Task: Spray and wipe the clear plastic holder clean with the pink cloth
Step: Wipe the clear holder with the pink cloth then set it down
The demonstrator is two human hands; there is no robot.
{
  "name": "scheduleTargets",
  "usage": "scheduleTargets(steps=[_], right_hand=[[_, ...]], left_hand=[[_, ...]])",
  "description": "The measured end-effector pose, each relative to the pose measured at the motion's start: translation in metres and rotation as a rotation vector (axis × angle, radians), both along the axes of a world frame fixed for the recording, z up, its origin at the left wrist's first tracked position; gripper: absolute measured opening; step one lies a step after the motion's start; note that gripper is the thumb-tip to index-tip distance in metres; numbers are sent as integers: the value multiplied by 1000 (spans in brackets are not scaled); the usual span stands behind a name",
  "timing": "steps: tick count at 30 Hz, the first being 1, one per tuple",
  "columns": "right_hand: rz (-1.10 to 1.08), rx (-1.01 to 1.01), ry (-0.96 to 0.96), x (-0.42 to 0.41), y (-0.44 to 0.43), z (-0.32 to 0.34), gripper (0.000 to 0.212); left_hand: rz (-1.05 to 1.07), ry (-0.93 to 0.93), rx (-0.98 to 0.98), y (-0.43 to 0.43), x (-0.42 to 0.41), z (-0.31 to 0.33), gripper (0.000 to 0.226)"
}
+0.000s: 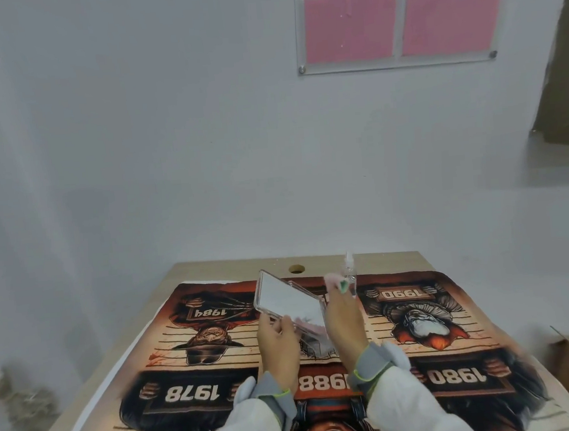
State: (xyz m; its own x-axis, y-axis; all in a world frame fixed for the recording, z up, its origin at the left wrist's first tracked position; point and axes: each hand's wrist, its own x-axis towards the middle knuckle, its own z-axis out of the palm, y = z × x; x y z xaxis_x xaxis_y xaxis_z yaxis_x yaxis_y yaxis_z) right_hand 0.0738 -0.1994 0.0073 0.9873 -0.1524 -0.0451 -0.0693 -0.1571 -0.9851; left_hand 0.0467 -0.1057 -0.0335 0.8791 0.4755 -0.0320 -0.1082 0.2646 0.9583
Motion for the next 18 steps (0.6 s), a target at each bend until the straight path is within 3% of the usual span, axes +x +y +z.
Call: scheduleTargets(steps=[7, 18], right_hand=[[202, -204, 20, -21, 31, -5, 38], [284, 393, 149, -13, 34, 34, 39]], left_hand=[[23, -5, 200, -6, -3, -1, 32], [-44, 23, 271, 3, 4, 1, 27]])
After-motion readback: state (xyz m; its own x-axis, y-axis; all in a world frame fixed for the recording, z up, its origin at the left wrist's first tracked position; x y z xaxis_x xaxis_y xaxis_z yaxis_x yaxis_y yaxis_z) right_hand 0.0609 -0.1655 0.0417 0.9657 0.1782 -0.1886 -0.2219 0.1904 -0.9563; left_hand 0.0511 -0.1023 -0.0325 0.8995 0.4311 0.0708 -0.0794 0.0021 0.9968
